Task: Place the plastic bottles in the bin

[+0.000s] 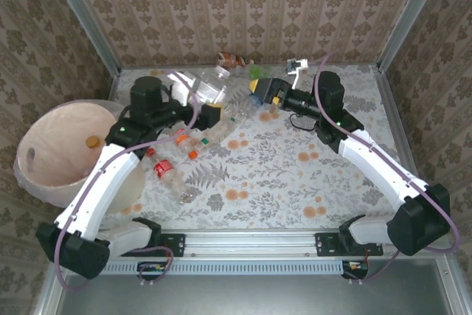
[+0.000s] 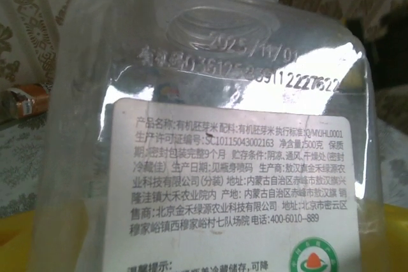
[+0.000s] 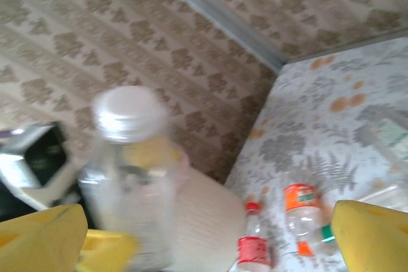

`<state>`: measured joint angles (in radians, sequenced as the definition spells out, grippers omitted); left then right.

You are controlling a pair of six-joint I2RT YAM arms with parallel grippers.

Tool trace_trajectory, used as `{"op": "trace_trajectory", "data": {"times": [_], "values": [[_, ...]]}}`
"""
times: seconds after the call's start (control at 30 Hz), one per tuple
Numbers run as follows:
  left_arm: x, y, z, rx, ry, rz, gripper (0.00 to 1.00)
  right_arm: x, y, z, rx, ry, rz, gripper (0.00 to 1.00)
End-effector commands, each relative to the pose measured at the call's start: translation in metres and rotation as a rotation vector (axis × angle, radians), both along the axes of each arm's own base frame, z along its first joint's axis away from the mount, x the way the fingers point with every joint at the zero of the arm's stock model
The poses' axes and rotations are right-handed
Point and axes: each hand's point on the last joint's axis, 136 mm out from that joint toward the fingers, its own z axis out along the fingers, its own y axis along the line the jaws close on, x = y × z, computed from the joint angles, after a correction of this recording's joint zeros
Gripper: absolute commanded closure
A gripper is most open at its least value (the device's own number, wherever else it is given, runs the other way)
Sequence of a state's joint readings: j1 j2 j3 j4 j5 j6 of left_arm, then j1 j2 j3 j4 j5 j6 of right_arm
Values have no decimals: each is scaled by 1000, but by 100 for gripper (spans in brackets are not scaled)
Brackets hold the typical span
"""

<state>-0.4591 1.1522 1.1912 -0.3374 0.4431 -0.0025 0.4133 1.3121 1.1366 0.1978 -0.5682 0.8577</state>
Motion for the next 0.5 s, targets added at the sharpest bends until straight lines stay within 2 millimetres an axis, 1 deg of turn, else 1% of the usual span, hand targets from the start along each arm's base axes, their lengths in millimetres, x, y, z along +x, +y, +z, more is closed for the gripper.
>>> {"op": "trace_trajectory", "data": {"times": [0.0,0.07,0.1,0.13,0.2,0.3,0.37,0.47], "values": [[5,-13,17,81,-212,-40,0,-13,17,2,9,59,124,0],[4,-21,16,84,-225,-67,0,-11,24,-1,15,70,148,0],[3,-26,14,88,-228,-80,0,-14,29,2,29,62,177,0],[3,-30,14,87,-230,-91,0,-12,37,-2,31,69,206,0],[1,-34,14,76,-223,-110,0,-11,44,-6,3,77,219,0],[0,-38,12,60,-208,-129,0,-10,50,-16,-56,68,214,1],[0,-40,11,53,-197,-138,0,-14,54,-16,-54,49,241,0],[-1,-43,9,49,-181,-150,0,-14,58,-17,-53,38,252,6]]}}
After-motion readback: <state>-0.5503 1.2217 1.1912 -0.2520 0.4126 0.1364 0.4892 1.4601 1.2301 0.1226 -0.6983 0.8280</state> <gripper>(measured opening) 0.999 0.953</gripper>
